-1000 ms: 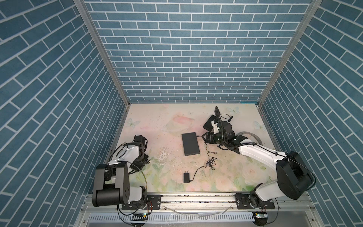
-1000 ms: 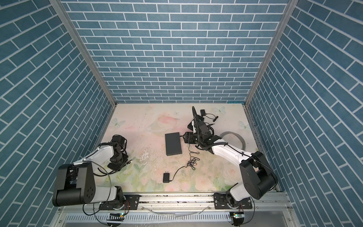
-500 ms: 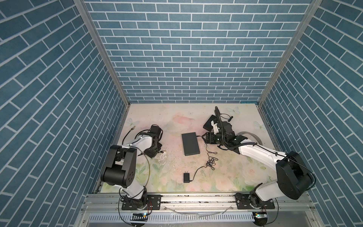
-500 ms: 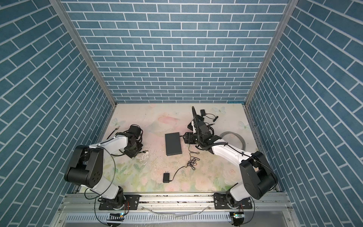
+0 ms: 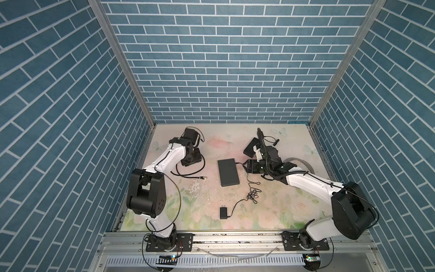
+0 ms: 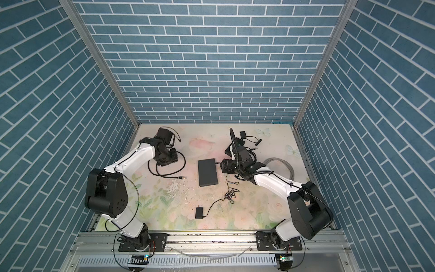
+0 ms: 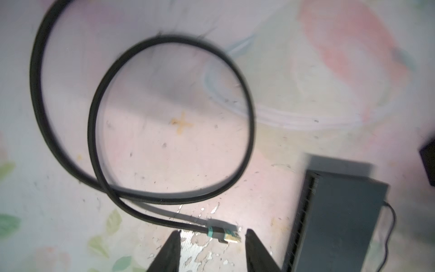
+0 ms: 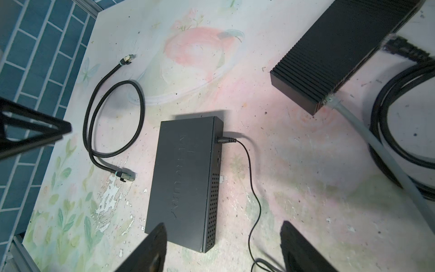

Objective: Insert the plug into the switch port
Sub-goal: 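Lift the ethernet plug and carry it toward the grey switch with the left gripper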

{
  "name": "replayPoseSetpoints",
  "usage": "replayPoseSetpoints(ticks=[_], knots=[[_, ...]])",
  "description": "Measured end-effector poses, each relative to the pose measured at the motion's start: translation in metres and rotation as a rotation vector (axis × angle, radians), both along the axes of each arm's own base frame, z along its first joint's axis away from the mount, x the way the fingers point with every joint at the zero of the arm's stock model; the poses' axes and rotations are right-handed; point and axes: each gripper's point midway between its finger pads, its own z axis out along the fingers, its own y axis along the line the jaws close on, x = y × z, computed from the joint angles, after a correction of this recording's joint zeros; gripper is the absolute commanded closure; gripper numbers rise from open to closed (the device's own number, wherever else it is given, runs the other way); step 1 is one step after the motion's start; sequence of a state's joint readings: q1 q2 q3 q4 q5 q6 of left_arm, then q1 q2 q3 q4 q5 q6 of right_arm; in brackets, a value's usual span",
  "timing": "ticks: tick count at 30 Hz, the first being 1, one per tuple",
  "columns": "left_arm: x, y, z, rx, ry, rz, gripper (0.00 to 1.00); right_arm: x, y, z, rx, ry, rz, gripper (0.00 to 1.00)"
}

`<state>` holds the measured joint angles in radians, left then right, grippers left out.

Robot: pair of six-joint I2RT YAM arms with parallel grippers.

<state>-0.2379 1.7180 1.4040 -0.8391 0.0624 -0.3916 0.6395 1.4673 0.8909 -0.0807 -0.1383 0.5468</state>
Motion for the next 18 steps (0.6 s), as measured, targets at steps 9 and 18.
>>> replayPoseSetpoints(ticks=[9,18], knots=[[-0.053,-0.002,-0.01,0.191,-0.05,-0.893,0.67,-0.008,-0.005,0.014,0.003,-0.015,0.014,0.25],[-0.083,0.008,-0.067,0.293,0.069,-1.384,0.72,-0.022,-0.02,0.028,-0.014,-0.041,0.006,0.25]])
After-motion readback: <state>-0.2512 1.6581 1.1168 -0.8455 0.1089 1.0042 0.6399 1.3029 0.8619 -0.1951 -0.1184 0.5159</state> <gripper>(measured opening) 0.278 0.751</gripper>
